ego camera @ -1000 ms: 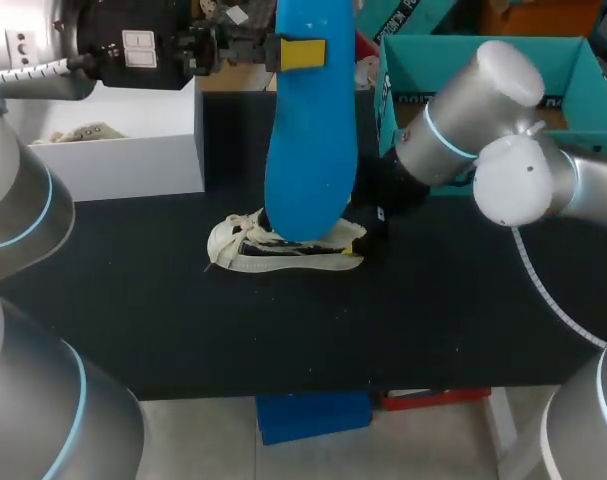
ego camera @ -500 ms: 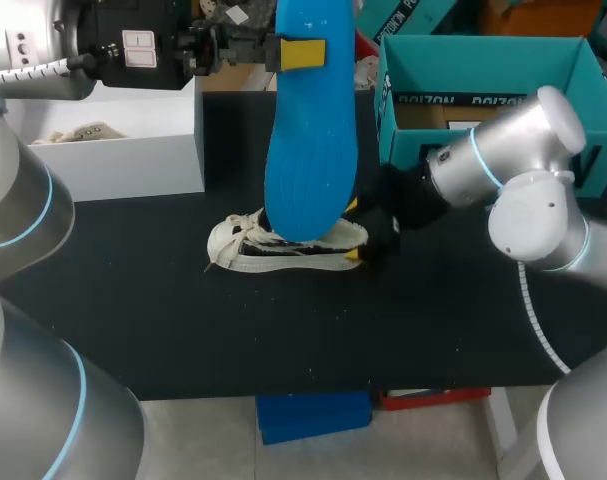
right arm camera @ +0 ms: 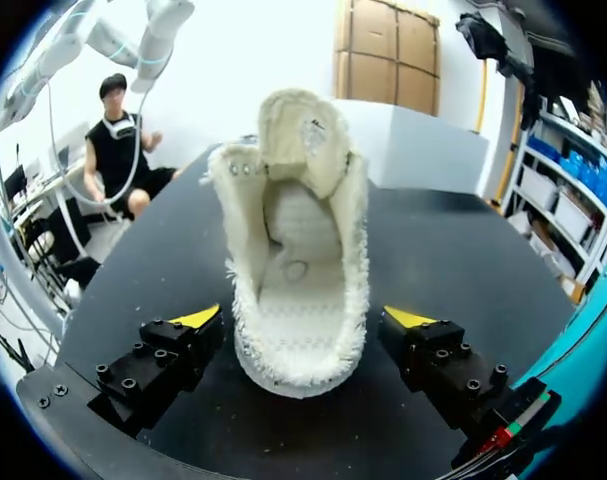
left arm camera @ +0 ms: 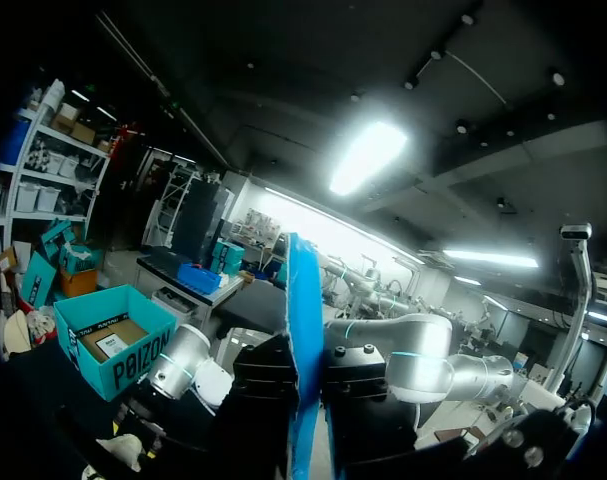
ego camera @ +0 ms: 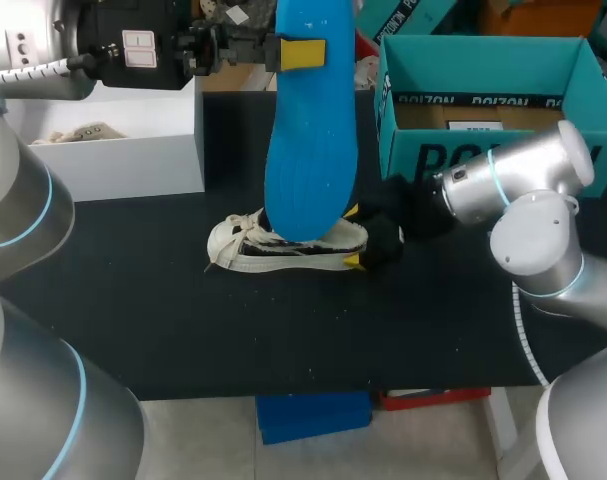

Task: Take the shoe out of the shoebox, open the shoe tongue, remove and reinsert the insole, then place the shoe into the shoebox

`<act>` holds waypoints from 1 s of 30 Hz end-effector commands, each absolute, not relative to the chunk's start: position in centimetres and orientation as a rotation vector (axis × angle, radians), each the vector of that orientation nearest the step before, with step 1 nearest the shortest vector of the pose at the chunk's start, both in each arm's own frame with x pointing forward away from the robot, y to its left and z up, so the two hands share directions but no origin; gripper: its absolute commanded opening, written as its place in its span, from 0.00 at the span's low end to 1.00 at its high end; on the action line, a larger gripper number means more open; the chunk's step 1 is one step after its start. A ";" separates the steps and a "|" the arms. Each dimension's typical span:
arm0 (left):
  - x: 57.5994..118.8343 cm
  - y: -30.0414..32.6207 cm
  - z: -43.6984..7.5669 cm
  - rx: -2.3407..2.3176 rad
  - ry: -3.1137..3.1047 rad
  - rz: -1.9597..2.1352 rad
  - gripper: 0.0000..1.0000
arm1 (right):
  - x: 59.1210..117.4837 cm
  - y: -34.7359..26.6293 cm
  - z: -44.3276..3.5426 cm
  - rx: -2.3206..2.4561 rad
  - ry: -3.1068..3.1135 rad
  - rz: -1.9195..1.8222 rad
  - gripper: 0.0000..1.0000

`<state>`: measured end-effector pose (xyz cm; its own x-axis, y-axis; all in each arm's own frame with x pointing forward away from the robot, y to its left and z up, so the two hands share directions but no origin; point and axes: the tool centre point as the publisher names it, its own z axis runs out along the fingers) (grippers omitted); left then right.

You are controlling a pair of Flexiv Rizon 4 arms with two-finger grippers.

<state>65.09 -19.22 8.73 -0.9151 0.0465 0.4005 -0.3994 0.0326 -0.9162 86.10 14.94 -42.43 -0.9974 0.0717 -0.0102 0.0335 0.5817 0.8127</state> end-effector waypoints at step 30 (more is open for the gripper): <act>65.1 -19.3 8.8 0.364 -2.001 1.946 0.00 | 87.7 13.3 -38.3 0.067 3.033 0.642 1.00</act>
<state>65.09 -19.23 8.73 -0.9151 0.0465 0.4004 -0.3993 0.0326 -0.9163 86.97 13.11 -39.57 -0.9967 0.0691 -0.0422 0.0249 0.7571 0.6529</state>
